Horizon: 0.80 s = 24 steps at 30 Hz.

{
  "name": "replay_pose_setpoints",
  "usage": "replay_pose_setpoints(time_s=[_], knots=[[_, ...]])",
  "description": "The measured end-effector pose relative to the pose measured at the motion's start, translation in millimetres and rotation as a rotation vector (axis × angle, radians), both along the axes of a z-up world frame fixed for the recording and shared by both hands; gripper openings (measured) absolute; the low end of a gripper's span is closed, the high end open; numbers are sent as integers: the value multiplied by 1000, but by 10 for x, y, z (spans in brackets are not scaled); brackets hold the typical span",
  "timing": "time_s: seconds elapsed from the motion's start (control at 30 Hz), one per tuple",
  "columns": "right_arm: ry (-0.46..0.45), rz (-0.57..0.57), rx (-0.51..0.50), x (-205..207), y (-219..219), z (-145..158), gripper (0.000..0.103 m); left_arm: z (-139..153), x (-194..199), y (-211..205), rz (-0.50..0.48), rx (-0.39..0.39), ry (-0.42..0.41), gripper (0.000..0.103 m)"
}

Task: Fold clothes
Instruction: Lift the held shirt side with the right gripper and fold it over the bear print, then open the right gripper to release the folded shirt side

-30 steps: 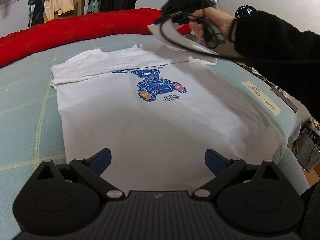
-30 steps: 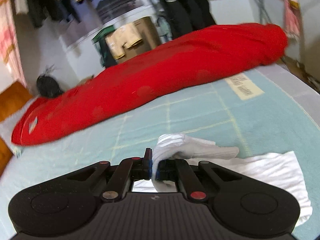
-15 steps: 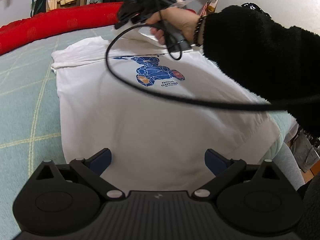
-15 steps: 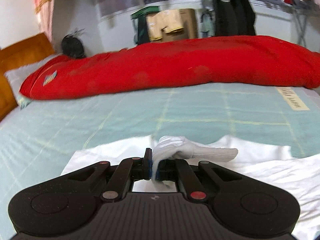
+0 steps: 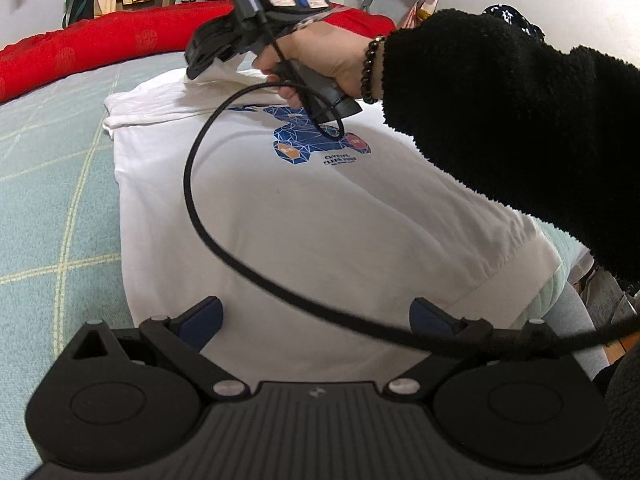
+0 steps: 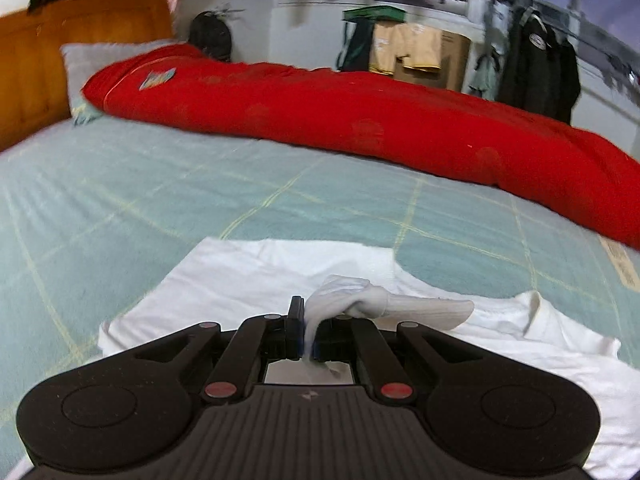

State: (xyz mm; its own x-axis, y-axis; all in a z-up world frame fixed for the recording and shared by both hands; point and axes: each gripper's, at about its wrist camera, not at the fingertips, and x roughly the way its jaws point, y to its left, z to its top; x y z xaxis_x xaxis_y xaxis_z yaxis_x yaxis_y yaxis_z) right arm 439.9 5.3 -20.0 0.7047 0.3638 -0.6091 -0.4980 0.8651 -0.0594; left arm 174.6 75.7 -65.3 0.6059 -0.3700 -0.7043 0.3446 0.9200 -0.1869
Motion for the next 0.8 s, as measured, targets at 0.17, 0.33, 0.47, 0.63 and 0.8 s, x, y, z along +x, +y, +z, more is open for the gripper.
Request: replay_pose_setpoints(time_s=[0.17,0.33,0.47,0.63,0.8], knots=[[-16,42,-56,-58,164,-48,3,-2,9,-2,-3,7,4,99],[-4,71,-108,-46,290,-144,4,-1,32,-1,-2,8,7,99],[13,87,-153,-50,338,-214,14,-4,27,6,5,11,10,99],[10,101,-144,-150,263,-88,54,34,-28,12,18,28,11,99],[15,146,-97,-304,-83,191,78,95,-154,8,19,39,2,99]])
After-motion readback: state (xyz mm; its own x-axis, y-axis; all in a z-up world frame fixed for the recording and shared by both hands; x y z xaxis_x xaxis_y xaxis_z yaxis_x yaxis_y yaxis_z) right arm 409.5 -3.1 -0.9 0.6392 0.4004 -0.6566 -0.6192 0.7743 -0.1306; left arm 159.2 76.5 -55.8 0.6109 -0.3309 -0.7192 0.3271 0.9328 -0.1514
